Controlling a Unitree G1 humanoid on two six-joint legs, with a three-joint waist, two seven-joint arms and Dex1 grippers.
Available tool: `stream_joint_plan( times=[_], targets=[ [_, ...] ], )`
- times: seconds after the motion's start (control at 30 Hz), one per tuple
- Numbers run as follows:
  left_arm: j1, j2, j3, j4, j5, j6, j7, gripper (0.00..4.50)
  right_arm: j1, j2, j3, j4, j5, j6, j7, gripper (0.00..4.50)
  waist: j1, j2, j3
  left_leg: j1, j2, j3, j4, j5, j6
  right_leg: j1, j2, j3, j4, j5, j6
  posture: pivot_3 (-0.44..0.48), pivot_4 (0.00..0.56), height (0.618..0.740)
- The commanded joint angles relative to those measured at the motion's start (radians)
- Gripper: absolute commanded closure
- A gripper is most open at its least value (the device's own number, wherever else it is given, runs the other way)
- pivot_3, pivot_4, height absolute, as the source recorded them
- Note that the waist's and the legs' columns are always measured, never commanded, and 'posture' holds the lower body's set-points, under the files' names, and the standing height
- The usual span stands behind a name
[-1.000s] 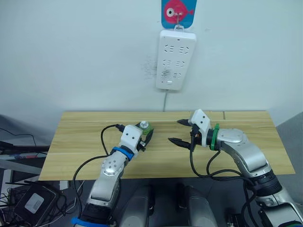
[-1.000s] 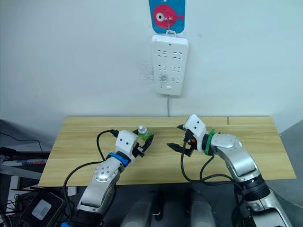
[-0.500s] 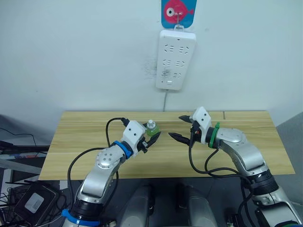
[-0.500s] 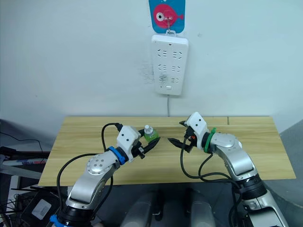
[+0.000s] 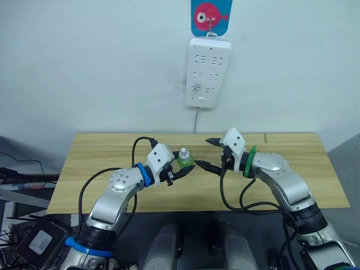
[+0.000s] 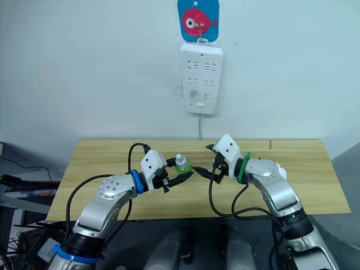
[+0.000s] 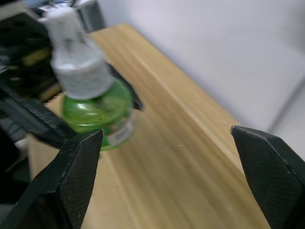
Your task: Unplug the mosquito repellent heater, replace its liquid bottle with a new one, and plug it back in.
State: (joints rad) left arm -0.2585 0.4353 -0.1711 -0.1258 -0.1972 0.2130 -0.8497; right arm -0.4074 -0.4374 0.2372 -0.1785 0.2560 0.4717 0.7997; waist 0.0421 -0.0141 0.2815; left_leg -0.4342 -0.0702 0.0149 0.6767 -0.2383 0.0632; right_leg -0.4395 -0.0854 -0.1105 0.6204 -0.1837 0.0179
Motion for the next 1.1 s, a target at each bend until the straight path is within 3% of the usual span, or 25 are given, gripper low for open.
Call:
stream_joint_plan(
  times=[0.03, 0.3, 0.4, 0.43, 0.77, 0.87, 1.1],
  targets=[
    [-0.048, -0.006, -0.03, 0.021, -0.009, -0.055, -0.058, 2.25, 0.015, -0.033, -0.019, -0.072, 0.049, -0.005, 0.068, 0.0, 0.003, 0.0, -0.01, 0.0, 0.0, 0.0, 0.0, 0.0, 0.0, 0.0, 0.0, 0.0, 0.0, 0.002, -0.003, -0.013, 0.141, 0.74],
    [-0.173, -0.065, -0.074, 0.153, -0.008, -0.102, -0.135, 2.25, 0.02, -0.076, -0.092, -0.116, 0.139, 0.059, 0.093, 0.0, -0.008, -0.001, -0.022, 0.0, -0.001, 0.001, 0.003, 0.0, 0.001, 0.001, 0.0, 0.002, 0.002, 0.002, -0.003, -0.124, 0.15, 0.74],
    [-0.223, -0.071, -0.067, 0.224, -0.008, -0.128, -0.165, 2.25, -0.007, -0.05, -0.085, -0.105, 0.143, 0.06, 0.08, 0.0, -0.02, -0.001, -0.022, 0.0, -0.001, 0.001, 0.004, 0.0, 0.001, 0.0, 0.0, 0.002, 0.006, 0.002, -0.003, -0.126, 0.162, 0.74],
    [-0.223, -0.067, -0.065, 0.225, -0.009, -0.133, -0.172, 2.25, -0.012, -0.039, -0.08, -0.104, 0.137, 0.053, 0.071, 0.0, -0.024, 0.0, -0.024, 0.001, -0.001, 0.001, 0.004, 0.001, 0.001, 0.0, 0.0, 0.002, 0.007, 0.002, -0.003, -0.107, 0.128, 0.74],
    [-0.188, -0.038, -0.031, 0.16, -0.052, -0.093, -0.192, 2.25, -0.056, 0.044, -0.032, -0.054, 0.096, 0.015, 0.034, 0.0, -0.042, -0.001, -0.049, 0.002, 0.0, 0.002, 0.004, 0.003, 0.001, -0.001, 0.001, 0.004, 0.009, 0.005, -0.007, -0.078, 0.129, 0.74],
    [-0.182, -0.034, -0.031, 0.152, -0.053, -0.088, -0.183, 2.25, -0.054, 0.037, -0.036, -0.033, 0.092, -0.016, 0.054, 0.66, -0.038, -0.001, -0.055, 0.002, 0.0, 0.002, 0.004, 0.003, 0.001, 0.0, 0.001, 0.004, 0.009, 0.005, -0.008, -0.061, 0.129, 0.74],
    [-0.148, -0.03, -0.018, 0.127, -0.061, -0.073, -0.152, 2.25, -0.052, 0.029, -0.019, -0.054, 0.092, -0.036, 0.101, 3.2, -0.039, -0.002, -0.062, 0.002, 0.0, 0.002, 0.004, 0.004, 0.0, -0.001, 0.001, 0.004, 0.009, 0.006, -0.009, -0.042, 0.14, 0.74]
  ],
)
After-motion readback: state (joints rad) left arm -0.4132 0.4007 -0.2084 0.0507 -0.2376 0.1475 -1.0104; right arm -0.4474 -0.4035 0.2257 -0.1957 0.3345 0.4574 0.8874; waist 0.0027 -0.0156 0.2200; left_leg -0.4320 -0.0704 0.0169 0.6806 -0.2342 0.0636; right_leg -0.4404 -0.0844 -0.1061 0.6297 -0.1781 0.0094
